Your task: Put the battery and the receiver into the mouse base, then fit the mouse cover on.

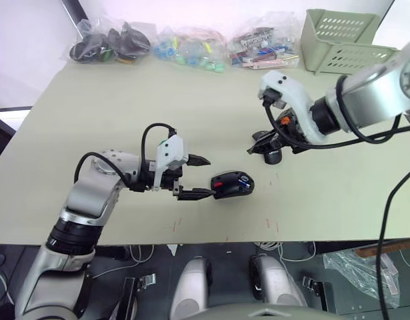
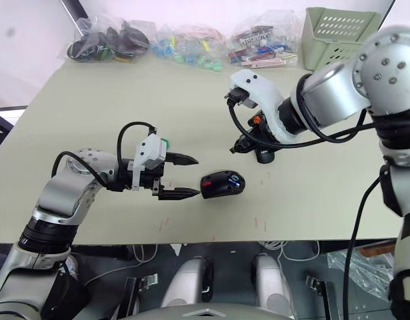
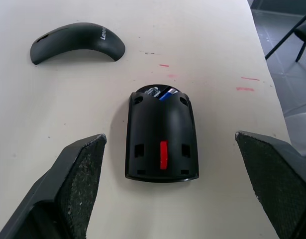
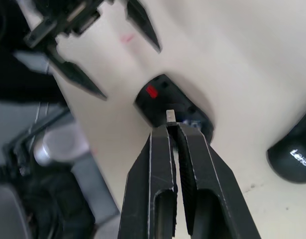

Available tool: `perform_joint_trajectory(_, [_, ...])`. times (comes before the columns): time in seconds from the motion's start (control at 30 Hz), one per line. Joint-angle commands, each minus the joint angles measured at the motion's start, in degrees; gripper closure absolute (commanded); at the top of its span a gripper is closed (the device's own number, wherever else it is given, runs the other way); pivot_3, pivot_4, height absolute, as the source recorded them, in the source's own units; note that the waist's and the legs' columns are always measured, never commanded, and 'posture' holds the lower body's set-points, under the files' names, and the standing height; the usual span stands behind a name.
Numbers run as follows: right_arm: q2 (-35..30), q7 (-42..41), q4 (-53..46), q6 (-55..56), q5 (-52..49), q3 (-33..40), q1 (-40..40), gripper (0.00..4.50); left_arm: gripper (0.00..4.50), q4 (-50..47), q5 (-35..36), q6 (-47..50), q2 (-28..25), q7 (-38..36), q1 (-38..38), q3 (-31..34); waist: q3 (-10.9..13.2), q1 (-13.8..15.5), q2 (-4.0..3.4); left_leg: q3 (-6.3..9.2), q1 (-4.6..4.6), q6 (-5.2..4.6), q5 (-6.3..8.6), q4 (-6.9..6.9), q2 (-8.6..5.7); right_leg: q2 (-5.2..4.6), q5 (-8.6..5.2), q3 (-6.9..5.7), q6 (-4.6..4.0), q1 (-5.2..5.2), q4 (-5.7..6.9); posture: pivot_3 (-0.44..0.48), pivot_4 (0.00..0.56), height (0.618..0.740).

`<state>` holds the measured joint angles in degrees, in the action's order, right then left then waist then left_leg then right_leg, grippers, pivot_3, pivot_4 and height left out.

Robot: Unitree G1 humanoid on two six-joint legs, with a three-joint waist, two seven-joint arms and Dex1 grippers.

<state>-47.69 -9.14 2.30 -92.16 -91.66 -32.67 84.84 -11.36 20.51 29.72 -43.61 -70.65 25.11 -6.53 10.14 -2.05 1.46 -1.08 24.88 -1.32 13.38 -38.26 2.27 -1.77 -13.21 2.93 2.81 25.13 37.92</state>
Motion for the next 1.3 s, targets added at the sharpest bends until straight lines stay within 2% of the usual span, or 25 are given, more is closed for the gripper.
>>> perform_joint_trajectory(0.03, [-0.4,-12.3,-0.4,-0.3,8.9,-8.3,7.3,4.5,0.08,-2.9,0.6,-0.3,0.0,1.1,-0.6,0.2,0.0,-0.1,0.0,-0.06,0.0,0.0,0.0,0.0,0.0,-0.04,0.0,0.03,0.0,0.0,-0.02,0.0,0.15,0.74])
perform_joint_trajectory(0.17, [1.1,-23.5,2.5,-0.3,17.0,-14.5,11.7,4.5,0.08,-2.1,0.0,-0.9,0.2,2.0,-0.7,-0.5,0.0,-0.1,0.0,-0.1,0.02,0.0,0.0,0.0,-0.04,-0.09,0.0,0.04,0.01,0.03,-0.02,0.0,0.15,0.74])
perform_joint_trajectory(0.3, [3.5,-33.3,1.1,-0.1,27.5,-21.3,16.4,4.5,0.08,-1.5,-0.7,-1.7,0.3,2.5,-0.8,-1.0,0.0,-0.1,-0.07,-0.1,0.02,0.0,0.0,-0.02,-0.05,-0.09,0.01,0.03,0.02,0.05,0.04,0.0,0.15,0.74])
perform_joint_trajectory(0.47, [6.4,-46.7,4.5,5.1,39.8,-28.9,19.8,4.5,0.08,-1.9,-1.5,-2.5,0.9,3.3,-1.3,-1.9,0.0,-0.2,-0.08,-0.06,0.02,0.01,0.0,0.0,-0.03,0.0,0.0,-0.04,0.01,0.1,0.06,0.0,0.15,0.74])
perform_joint_trajectory(0.6, [9.3,-53.1,7.7,7.5,46.5,-31.3,20.5,4.5,0.08,-2.0,-2.3,-3.0,1.2,4.1,-1.7,-3.2,0.0,-0.2,-0.08,-0.09,0.03,0.01,0.0,-0.02,-0.04,-0.02,0.01,-0.02,0.02,0.1,0.06,0.0,0.15,0.74])
perform_joint_trajectory(0.8, [13.3,-56.8,9.4,7.8,53.2,-31.1,18.1,4.5,0.08,-1.0,-5.5,-4.2,3.4,6.8,-1.2,-6.0,0.1,-0.1,-0.09,-0.06,0.05,0.01,0.0,-0.03,-0.05,-0.02,0.01,-0.05,0.01,0.11,0.1,0.0,0.15,0.74])
perform_joint_trajectory(1.3, [15.5,-58.9,9.0,4.6,57.5,-28.6,13.7,4.5,0.08,3.9,-10.5,-4.6,7.9,9.4,3.2,-10.2,0.0,-0.1,-0.08,-0.03,0.05,0.01,0.0,-0.07,-0.08,-0.02,0.02,-0.07,0.01,0.1,0.16,0.0,0.15,0.74])
